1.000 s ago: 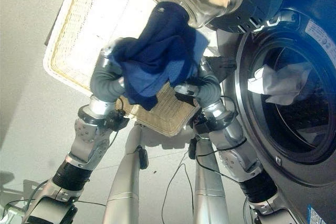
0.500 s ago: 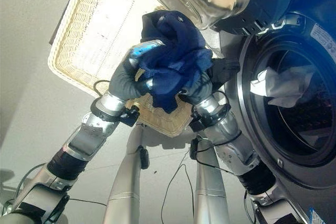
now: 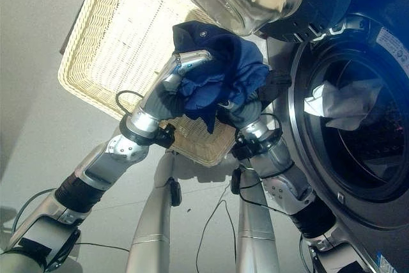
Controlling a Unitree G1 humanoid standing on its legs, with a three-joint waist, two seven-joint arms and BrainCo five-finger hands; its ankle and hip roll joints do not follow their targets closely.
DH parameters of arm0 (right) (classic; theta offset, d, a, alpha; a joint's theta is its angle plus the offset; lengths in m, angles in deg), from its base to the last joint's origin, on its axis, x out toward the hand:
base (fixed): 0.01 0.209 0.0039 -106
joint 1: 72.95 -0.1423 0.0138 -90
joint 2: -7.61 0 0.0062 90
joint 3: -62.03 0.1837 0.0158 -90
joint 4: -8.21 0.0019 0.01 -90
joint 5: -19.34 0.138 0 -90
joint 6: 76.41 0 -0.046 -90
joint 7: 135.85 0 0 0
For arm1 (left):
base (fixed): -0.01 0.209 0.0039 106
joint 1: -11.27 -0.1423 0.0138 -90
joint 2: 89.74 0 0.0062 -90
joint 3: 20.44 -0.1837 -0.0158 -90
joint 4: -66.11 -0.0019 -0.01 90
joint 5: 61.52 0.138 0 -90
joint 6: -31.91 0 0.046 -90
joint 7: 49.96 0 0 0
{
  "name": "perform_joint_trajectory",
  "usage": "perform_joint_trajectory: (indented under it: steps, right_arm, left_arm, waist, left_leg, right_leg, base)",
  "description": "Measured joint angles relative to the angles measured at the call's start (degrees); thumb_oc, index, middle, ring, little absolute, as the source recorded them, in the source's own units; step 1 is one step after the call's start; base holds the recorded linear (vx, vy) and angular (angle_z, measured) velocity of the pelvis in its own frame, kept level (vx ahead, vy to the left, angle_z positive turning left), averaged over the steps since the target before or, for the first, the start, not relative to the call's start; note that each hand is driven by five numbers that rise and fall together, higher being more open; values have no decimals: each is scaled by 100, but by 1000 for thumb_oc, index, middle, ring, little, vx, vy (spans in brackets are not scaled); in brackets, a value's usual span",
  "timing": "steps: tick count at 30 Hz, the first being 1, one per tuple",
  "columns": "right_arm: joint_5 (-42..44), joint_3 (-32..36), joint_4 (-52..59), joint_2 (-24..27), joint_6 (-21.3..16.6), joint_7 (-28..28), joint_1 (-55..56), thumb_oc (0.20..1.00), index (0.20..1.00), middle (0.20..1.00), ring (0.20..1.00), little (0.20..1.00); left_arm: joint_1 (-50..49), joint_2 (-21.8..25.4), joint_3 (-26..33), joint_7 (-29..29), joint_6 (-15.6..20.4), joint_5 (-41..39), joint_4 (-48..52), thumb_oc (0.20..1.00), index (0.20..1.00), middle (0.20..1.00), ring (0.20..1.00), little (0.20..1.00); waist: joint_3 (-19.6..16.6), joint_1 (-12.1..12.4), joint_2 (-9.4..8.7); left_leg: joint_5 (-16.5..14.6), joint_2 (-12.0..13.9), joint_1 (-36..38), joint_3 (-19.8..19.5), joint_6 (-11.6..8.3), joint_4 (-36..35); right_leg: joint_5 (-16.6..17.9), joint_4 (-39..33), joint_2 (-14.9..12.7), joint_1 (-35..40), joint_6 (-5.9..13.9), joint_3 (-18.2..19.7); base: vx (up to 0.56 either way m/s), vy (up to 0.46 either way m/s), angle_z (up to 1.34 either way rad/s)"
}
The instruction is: Put the clothes into the washing machine.
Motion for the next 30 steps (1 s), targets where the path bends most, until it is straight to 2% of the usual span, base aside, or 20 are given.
perform_joint_trajectory:
  steps: [1, 2, 3, 6, 11, 18, 21, 26, 30]
  right_arm:
    - [26, 0, -10, -5, -5, 0, 3, 200, 200, 200, 200, 200]
    - [39, 1, -16, -10, -8, 0, 5, 200, 200, 200, 200, 200]
    - [43, 6, -53, -9, -20, -9, 8, 200, 200, 200, 200, 200]
    - [52, 30, -145, -1, -34, -60, 5, 200, 200, 200, 200, 200]
    - [46, 60, -148, -8, -77, -127, 17, 200, 200, 200, 200, 200]
    - [31, 249, -191, -253, -525, -400, 45, 200, 200, 200, 200, 200]
    - [25, 321, -190, -334, -608, -498, 95, 200, 200, 200, 200, 200]
    - [-76, 768, -143, -467, -1045, -648, 151, 200, 200, 200, 200, 200]
    - [-102, 957, -132, -484, -1213, -758, 143, 200, 200, 200, 200, 200]
  left_arm:
    - [4, 0, -2, 23, -28, 17, 0, 228, 228, 228, 228, 228]
    - [6, 0, -2, 50, -58, 59, 4, 467, 467, 467, 467, 467]
    - [9, -16, -18, 90, -145, 122, 12, 1000, 1000, 1000, 1000, 1000]
    - [-11, -28, -57, 120, -336, 175, 22, 1000, 1000, 1000, 1000, 1000]
    - [-55, -32, -56, 195, -363, 185, 41, 1000, 1000, 1000, 1000, 1000]
    - [-272, -126, 6, 885, -553, 234, 29, 1000, 1000, 1000, 1000, 1000]
    - [-365, -169, 60, 975, -585, 233, 28, 1000, 1000, 1000, 1000, 1000]
    - [-730, -235, 575, 1066, -869, 218, -103, 1000, 1000, 1000, 1000, 1000]
    - [-838, -211, 713, 1170, -958, 221, -271, 1000, 1000, 1000, 1000, 1000]
  waist:
    - [0, 11, 0]
    - [0, 29, 0]
    - [0, 54, 0]
    - [0, 95, 0]
    - [0, 107, 0]
    - [0, 106, 0]
    - [0, 107, 0]
    - [0, 100, 0]
    - [0, 98, 0]
  left_leg:
    - [-1, -1, -7, 0, -1, 0]
    - [-1, -1, -13, 0, -1, 0]
    - [-2, -1, -24, 0, -3, 0]
    - [-2, 0, -43, 0, -3, 0]
    - [-2, -6, -60, -11, -3, 1]
    - [-2, -4, -58, -15, -3, 2]
    - [-2, -4, -58, -15, -3, 2]
    - [-2, -3, -54, -14, -3, 2]
    - [-2, -3, -54, -14, -2, 3]
  right_leg:
    - [-2, 3, -1, -9, -1, 1]
    - [-5, 6, -1, -16, -1, 2]
    - [-10, 9, -1, -28, -3, 2]
    - [-17, 15, -2, -46, -9, 1]
    - [-18, 14, -8, -55, -9, -2]
    - [-18, 16, -8, -54, -8, -6]
    - [-18, 16, -8, -54, -8, -6]
    - [-18, 14, -8, -51, -8, -7]
    - [-16, 14, -10, -49, -10, -9]
  base:
    - [0, 0, 0]
    - [0, 0, 0]
    - [0, 0, 0]
    - [0, 0, 0]
    - [0, 0, 0]
    - [0, 0, 0]
    - [0, 0, 0]
    - [0, 0, 0]
    - [0, 0, 0]
